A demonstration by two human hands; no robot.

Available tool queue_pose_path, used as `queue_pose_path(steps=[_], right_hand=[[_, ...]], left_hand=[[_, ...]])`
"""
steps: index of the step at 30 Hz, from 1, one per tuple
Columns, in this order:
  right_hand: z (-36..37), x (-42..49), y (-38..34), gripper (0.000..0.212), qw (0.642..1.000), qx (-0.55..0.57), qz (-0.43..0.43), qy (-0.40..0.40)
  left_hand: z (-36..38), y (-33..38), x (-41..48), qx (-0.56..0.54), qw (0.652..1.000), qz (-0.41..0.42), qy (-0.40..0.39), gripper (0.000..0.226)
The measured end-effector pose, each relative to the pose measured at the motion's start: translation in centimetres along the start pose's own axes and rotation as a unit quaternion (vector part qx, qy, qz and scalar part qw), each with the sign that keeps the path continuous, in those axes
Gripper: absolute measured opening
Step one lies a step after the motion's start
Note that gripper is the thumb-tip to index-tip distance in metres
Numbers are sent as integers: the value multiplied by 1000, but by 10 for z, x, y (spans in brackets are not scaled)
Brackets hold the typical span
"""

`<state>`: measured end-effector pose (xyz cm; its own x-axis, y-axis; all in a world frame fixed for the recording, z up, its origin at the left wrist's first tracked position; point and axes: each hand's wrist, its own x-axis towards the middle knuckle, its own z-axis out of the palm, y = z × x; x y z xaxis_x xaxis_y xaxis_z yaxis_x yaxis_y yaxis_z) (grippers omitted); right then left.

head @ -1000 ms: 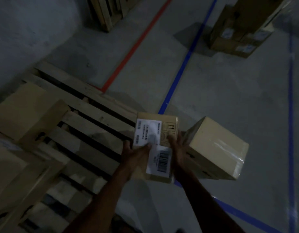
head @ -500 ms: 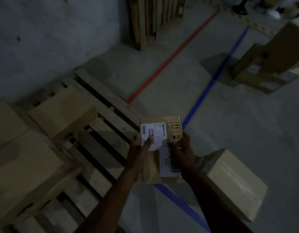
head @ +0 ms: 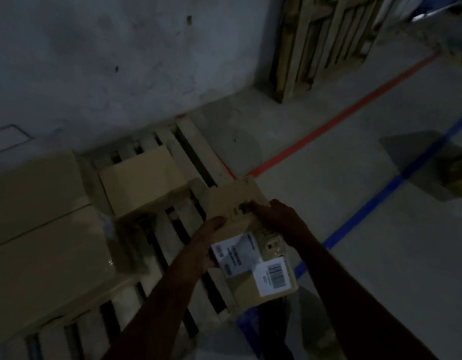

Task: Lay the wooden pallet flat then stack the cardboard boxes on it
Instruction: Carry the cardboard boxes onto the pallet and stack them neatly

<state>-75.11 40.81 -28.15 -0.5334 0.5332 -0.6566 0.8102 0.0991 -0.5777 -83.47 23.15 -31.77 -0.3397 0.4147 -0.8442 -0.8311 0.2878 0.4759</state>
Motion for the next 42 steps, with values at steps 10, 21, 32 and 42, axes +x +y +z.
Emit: queue_pose_path(steps=[10, 21, 32, 42], right_hand=[[-30, 95, 1, 97, 972, -159, -136, -107], [48, 119, 41, 99, 967, -210, -141, -15], [160, 183, 95, 85, 834, -343, -432, 0], [233, 178, 224, 65, 791, -397, -461, -69]], left_hand=[[27, -8, 65, -83, 995, -41, 44, 59], [32, -41, 107, -284, 953, 71, 72, 48], [-36, -142, 206, -442, 892, -50, 83, 96], [-94, -182, 236, -335, 873, 45, 351, 74]])
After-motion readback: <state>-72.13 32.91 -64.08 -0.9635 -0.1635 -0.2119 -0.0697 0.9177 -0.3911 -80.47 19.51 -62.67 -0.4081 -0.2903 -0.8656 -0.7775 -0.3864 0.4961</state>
